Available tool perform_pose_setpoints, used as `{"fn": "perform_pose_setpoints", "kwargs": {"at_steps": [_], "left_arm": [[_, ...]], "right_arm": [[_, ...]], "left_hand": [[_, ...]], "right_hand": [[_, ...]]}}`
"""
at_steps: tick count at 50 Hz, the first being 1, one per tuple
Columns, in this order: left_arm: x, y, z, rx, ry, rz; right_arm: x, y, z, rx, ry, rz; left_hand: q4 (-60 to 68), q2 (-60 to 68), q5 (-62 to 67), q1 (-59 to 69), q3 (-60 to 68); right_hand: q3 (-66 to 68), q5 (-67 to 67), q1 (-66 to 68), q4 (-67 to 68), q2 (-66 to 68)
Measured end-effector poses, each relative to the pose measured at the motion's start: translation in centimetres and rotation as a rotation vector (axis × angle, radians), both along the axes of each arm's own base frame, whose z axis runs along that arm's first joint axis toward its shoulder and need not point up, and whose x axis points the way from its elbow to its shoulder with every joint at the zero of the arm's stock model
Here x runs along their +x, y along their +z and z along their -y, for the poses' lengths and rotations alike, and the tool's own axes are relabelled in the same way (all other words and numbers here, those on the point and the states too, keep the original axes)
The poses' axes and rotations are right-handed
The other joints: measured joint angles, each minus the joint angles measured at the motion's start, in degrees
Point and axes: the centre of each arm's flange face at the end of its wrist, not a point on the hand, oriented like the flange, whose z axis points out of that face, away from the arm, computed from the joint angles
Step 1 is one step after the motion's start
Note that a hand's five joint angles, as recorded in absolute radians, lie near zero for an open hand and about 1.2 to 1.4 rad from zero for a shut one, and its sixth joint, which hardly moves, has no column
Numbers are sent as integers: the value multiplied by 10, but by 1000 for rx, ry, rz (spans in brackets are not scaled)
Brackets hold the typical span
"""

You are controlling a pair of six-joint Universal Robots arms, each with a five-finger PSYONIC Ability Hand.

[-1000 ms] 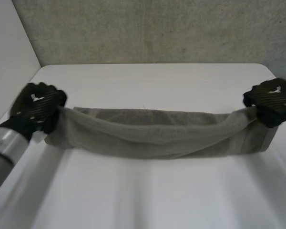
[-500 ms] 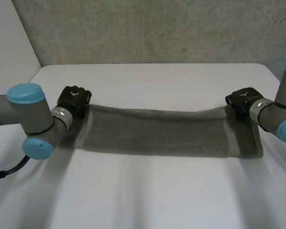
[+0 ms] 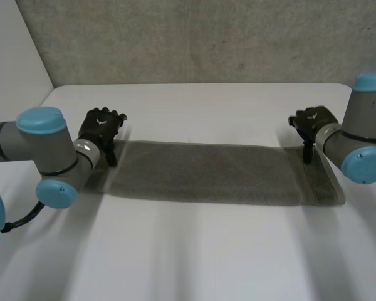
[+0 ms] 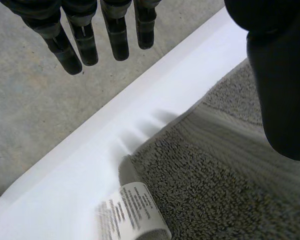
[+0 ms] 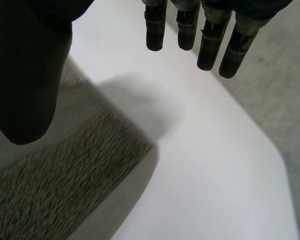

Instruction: Fold the towel.

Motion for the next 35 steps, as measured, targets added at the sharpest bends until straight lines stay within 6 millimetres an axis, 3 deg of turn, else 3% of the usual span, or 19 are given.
{"fn": "perform_pose_setpoints", "kwargs": {"at_steps": [7,11,17,20,26,30,35], "left_arm": [[8,41,-19,-23,59,-8],[17,69,-42,-46,81,-25],[26,94,-78,-84,86,-97],[31,102,-97,-111,85,-157],[40,94,-128,-148,82,-270],[43,81,-137,-166,81,-298],[43,68,-138,-176,79,-307]], "right_arm": [[6,61,-22,-117,31,32],[4,102,-52,-209,60,58],[-4,125,-97,-262,80,72],[-10,120,-118,-244,80,68],[-22,81,-149,-111,62,37],[-29,53,-158,-26,44,20],[-39,21,-153,26,9,14]], "left_hand": [[0,0,-1,0,0],[0,0,-2,-1,-1],[0,0,-2,-2,-2],[0,0,-2,-2,-2],[0,0,-2,-2,-2],[0,0,-2,-2,-2],[0,0,-2,-2,-2]], "right_hand": [[0,0,-5,0,0],[0,0,-5,0,0],[0,0,-7,0,0],[0,0,-10,0,0],[0,0,-10,0,0],[1,2,-6,1,1],[65,79,64,59,65]]}}
